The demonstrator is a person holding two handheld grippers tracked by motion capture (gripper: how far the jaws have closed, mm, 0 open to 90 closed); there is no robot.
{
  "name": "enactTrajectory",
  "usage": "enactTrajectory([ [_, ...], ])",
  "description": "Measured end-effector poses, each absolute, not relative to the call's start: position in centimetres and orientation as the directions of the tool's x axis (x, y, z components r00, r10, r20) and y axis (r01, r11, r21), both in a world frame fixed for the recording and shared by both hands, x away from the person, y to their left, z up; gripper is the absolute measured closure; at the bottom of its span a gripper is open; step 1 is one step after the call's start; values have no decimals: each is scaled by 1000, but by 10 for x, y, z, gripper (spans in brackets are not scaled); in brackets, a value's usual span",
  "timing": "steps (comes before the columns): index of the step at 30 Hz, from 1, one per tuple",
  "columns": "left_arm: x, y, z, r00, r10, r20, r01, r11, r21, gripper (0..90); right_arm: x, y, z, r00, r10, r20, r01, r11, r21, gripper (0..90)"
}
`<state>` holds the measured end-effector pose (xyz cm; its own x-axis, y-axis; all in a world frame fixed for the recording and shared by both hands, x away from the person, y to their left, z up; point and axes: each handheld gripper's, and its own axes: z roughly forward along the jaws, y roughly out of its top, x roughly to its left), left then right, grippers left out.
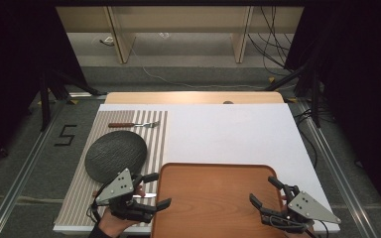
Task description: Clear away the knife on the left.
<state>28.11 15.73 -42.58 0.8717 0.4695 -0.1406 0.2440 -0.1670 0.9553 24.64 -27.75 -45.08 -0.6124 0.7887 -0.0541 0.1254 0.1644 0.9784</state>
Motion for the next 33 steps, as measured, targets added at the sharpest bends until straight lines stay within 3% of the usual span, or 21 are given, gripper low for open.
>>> enactTrajectory([
  [8,285,161,-421,868,485,-107,293,-324,899,156,246,-278,-451,-615,786,-56,126,168,978,214],
  [33,299,194,-419,821,568,-50,362,-452,815,170,246,-277,-451,-615,786,-62,127,176,976,216],
])
